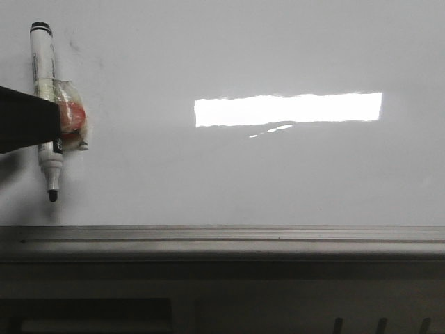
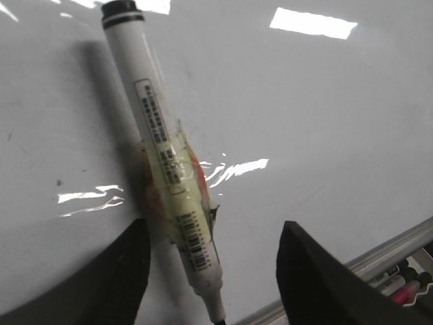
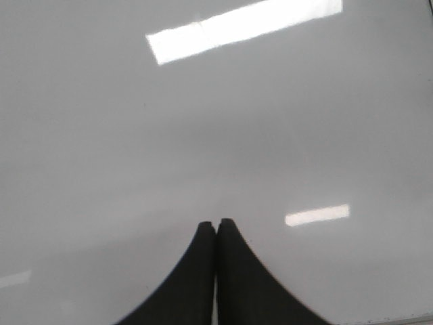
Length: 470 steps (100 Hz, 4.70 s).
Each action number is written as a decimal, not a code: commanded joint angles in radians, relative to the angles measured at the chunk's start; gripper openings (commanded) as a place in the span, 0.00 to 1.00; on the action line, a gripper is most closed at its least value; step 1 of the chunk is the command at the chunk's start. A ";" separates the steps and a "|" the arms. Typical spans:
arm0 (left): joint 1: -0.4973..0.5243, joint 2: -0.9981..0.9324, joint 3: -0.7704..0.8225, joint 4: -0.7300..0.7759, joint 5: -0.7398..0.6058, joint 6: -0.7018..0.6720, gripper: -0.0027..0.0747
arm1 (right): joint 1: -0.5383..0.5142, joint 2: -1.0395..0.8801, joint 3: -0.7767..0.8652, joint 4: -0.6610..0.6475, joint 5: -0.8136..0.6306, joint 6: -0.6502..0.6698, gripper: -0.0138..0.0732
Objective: Write number 3 on whiteboard
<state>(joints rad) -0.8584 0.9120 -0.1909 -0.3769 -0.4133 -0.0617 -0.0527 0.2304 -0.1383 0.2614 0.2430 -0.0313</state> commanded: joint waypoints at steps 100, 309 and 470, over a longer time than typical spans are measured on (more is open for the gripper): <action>-0.008 0.133 -0.033 0.186 -0.154 -0.063 0.01 | 0.231 0.083 -0.162 0.005 0.040 -0.171 0.10; -0.006 0.060 -0.136 0.634 -0.102 0.206 0.60 | 1.038 0.869 -0.720 -0.020 0.074 -0.344 0.08; 0.168 -0.303 -0.136 0.507 0.139 0.206 0.58 | 0.802 1.051 -1.107 -0.072 0.473 -0.327 0.08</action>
<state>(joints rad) -0.6931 0.6096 -0.2972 0.1421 -0.1928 0.1535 0.7318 1.2808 -1.2317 0.1944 0.7243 -0.3554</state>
